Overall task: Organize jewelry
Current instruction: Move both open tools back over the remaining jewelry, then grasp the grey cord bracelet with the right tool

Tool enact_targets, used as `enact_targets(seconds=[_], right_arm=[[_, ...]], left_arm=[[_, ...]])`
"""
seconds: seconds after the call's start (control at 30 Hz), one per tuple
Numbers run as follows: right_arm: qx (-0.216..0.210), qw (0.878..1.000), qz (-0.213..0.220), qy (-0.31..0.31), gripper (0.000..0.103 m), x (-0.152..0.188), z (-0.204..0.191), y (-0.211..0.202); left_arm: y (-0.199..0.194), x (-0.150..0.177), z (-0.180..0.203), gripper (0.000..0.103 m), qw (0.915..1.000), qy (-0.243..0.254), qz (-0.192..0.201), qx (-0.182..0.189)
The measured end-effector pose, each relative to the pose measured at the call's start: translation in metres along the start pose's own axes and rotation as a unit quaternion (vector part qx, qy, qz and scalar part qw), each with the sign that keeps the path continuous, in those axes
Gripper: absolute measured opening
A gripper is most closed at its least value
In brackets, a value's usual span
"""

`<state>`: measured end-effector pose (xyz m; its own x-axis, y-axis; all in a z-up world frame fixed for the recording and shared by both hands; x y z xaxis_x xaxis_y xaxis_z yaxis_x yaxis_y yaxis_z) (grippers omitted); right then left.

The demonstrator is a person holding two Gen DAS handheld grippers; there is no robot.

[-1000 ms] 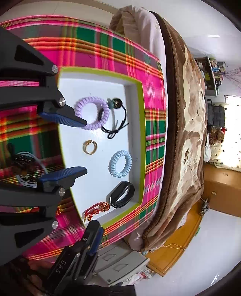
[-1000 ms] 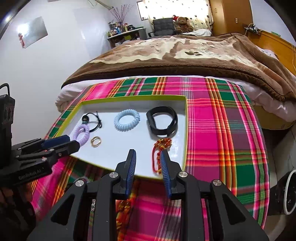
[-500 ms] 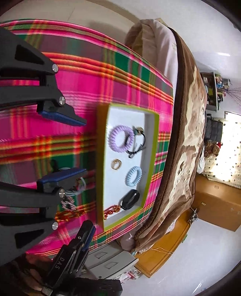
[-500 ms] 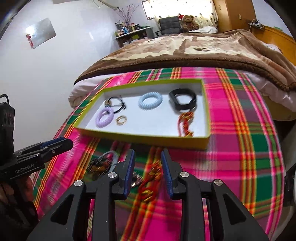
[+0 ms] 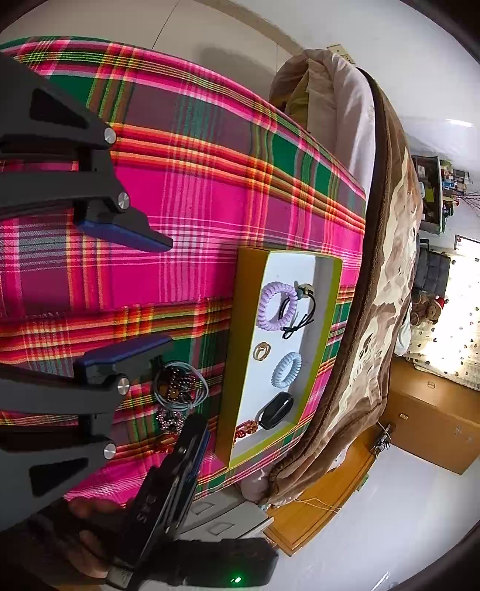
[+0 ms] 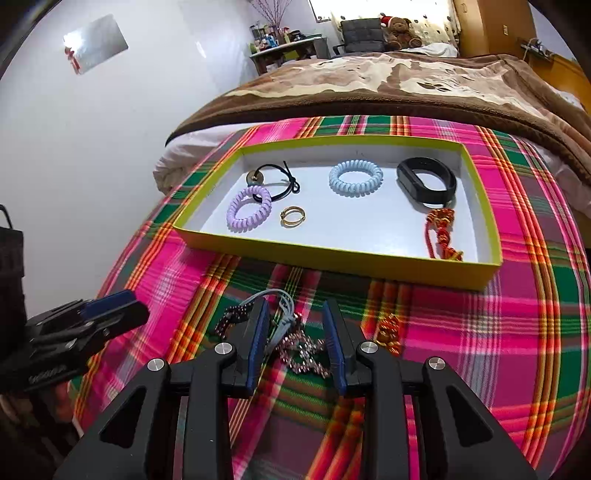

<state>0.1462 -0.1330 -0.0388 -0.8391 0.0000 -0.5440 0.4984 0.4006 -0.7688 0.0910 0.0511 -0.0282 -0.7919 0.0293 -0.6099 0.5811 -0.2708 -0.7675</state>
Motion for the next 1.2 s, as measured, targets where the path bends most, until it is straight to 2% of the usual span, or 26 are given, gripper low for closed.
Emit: enact_targets(seconds=[0.4, 0.5, 0.6, 0.8, 1.2], right_arm=[[0.014, 1.000, -0.025, -0.011, 0.030, 0.003, -0.008, 0.020], [0.024, 0.999, -0.024, -0.014, 0.017, 0.004, -0.010, 0.021], [0.024, 0.999, -0.022, -0.013, 0.012, 0.005, -0.009, 0.020], [-0.006, 1.000, -0.010, -0.007, 0.009, 0.005, -0.013, 0.009], [-0.104, 0.994, 0.010, 0.015, 0.009, 0.012, -0.029, -0.022]], left_arm=[[-0.002, 0.010, -0.012, 0.048, 0.9999, -0.011, -0.003, 0.005], [-0.001, 0.011, -0.013, 0.048, 0.9999, -0.011, -0.005, 0.006], [-0.001, 0.012, -0.014, 0.048, 0.9999, -0.012, -0.007, 0.005], [-0.002, 0.014, -0.015, 0.048, 0.9999, -0.014, -0.008, 0.005], [-0.007, 0.015, -0.014, 0.048, 0.9999, -0.014, -0.004, -0.001]])
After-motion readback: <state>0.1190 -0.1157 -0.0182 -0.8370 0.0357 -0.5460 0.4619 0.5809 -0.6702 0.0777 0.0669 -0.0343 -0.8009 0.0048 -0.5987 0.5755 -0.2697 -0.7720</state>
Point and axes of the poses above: each gripper's, at about its wrist camera, not at the fingertips, and y roughly the way its jaws point, z to its right, x to its underside, the point moved 3 cm from there along y, roughly the way its jaws point, and after that the axes turned 6 degrees about y, right-handed, at the moved point
